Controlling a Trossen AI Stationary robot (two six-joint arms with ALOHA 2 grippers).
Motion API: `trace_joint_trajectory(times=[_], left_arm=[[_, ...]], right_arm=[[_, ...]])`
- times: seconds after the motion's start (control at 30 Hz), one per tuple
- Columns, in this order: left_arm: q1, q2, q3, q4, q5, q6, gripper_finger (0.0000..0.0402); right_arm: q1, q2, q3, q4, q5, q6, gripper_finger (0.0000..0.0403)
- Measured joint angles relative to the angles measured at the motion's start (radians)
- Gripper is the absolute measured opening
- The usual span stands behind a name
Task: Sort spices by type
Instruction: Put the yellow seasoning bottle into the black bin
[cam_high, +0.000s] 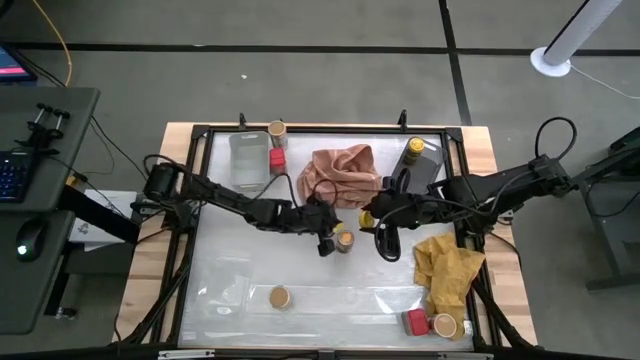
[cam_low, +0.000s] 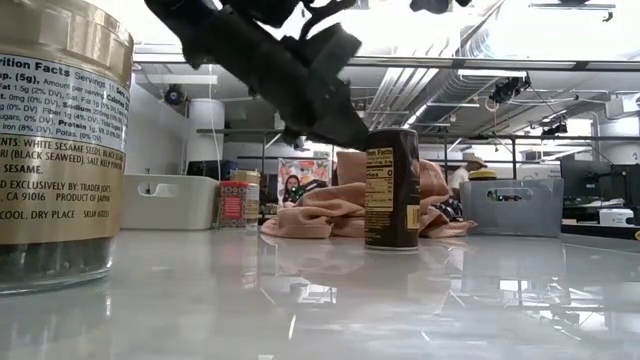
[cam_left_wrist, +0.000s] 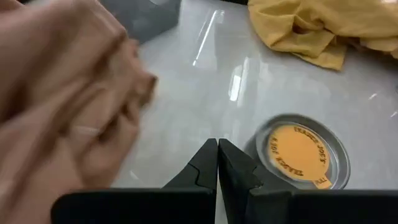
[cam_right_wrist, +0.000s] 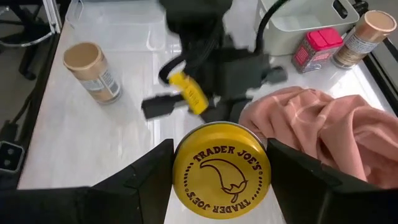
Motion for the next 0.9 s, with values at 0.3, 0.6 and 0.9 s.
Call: trace_joint_trajectory(times=[0.3,0.6,0.9], left_arm=[[-0.006,-0.061,0.0,-0.304,0.139,0.075,0.0],[-0.06,0.074,0.001,-0.171,0.172,0.021,0.0],[-0.053,0.115,0.0,-0.144,0.12,-0.026,0.0]], right_arm=[[0.0,0.0,0.0,0.003,0.002,-0.012,0.0227],[0.0,0.0,0.0,0.002,0.003,-0.019,0.0227],[0.0,0.0,-0.001,0.005,0.003,-0.018,0.0228]])
